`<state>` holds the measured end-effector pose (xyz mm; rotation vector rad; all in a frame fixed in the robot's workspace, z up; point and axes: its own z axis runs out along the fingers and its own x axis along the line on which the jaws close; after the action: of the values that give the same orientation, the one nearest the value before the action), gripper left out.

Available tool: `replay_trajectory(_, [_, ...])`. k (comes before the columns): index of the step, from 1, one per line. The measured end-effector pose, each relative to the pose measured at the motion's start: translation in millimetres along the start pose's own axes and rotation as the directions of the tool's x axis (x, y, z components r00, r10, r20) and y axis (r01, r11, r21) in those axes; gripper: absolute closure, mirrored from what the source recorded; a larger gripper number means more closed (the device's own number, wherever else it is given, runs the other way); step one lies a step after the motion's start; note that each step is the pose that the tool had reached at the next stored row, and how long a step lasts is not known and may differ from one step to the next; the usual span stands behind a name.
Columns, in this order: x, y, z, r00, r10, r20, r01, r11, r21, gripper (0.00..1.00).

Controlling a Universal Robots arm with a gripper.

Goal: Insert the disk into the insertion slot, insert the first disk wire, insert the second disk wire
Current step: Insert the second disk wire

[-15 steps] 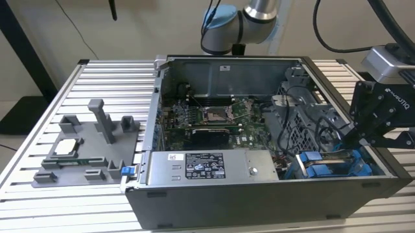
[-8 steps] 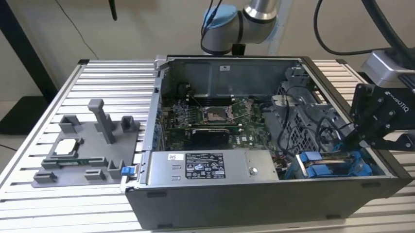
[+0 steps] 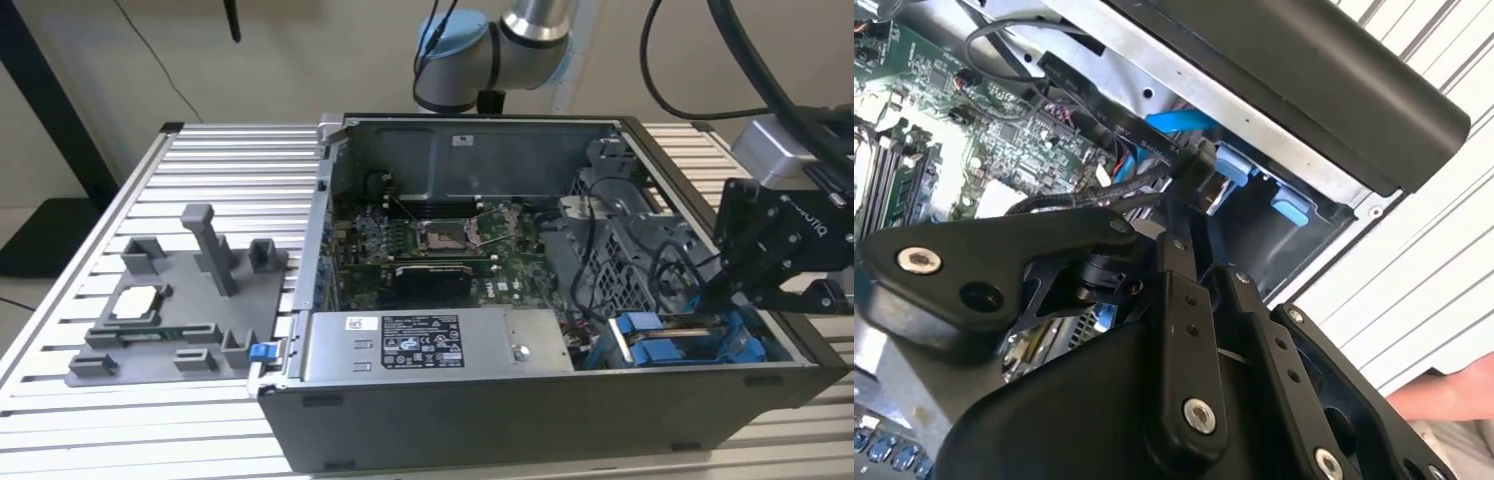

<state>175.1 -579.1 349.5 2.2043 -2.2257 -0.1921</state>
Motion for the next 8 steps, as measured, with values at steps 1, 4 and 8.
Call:
replay_trajectory(1, [0.1,0.0,1.0,1.0,0.0,-0.0001,0.0,1.0,0.0024,1.0])
replay_trajectory(4, [0.2,-0.2,2.6,1.0,-0.001,0.0,0.001,0.9999,0.0117,1.0])
replay_trajectory(8, [0.4,0.2,3.9,1.0,-0.001,0.0001,0.001,0.9998,0.0192,1.0])
